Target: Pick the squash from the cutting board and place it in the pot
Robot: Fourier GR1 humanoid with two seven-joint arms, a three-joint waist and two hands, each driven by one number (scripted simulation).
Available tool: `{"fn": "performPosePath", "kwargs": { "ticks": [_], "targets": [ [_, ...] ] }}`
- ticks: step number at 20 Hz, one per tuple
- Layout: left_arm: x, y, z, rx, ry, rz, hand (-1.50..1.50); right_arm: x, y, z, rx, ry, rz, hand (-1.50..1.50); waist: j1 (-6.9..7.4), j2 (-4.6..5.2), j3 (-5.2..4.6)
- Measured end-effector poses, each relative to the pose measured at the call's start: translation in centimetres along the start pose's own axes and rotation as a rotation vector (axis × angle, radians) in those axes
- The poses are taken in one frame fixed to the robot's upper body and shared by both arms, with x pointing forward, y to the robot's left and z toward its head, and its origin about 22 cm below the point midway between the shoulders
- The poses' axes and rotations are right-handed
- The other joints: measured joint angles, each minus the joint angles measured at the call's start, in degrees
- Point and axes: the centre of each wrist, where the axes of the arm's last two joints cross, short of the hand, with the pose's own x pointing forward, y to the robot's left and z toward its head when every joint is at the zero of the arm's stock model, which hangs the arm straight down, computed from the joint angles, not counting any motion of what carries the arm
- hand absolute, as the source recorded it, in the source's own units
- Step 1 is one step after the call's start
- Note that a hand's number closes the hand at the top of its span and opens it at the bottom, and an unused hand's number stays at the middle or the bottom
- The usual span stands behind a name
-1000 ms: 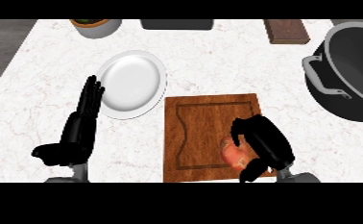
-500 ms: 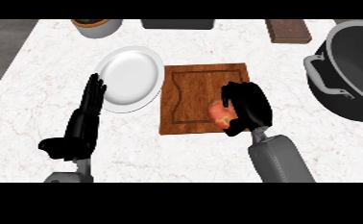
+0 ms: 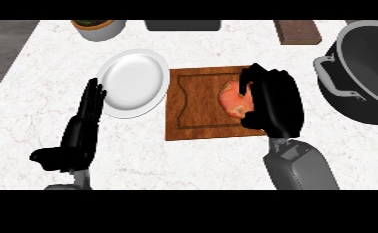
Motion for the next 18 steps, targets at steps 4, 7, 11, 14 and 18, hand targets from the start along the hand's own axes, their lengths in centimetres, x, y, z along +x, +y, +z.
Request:
{"fn": "performPosePath", "kwargs": {
  "ticks": [4, 7, 11, 14, 18],
  "targets": [
    [-0.1, -0.1, -0.4, 0.006, -0.006, 0.001, 0.00, -0.6, -2.5, -0.3, -0.079, 0.085, 0.032, 1.50, -0.07, 0.09, 0.00],
    [-0.1, -0.4, 0.1, 0.001, -0.006, 0.001, 0.00, -1.5, -3.6, -0.2, -0.106, 0.146, 0.051, 1.50, 0.01, 0.11, 0.01],
    [0.4, -0.4, 0.0, 0.000, -0.005, 0.001, 0.00, -4.3, -4.9, -1.0, -0.140, 0.222, 0.068, 1.50, 0.09, 0.18, 0.03],
    [0.0, 0.1, 0.5, -0.001, -0.008, 0.003, 0.00, -7.1, -5.7, -1.5, -0.151, 0.266, 0.082, 1.50, 0.16, 0.20, 0.03],
    [0.0, -0.3, 0.3, -0.003, -0.010, -0.003, 0.00, -11.2, -6.6, -2.9, -0.166, 0.319, 0.085, 1.50, 0.21, 0.27, 0.04]
  ]
}}
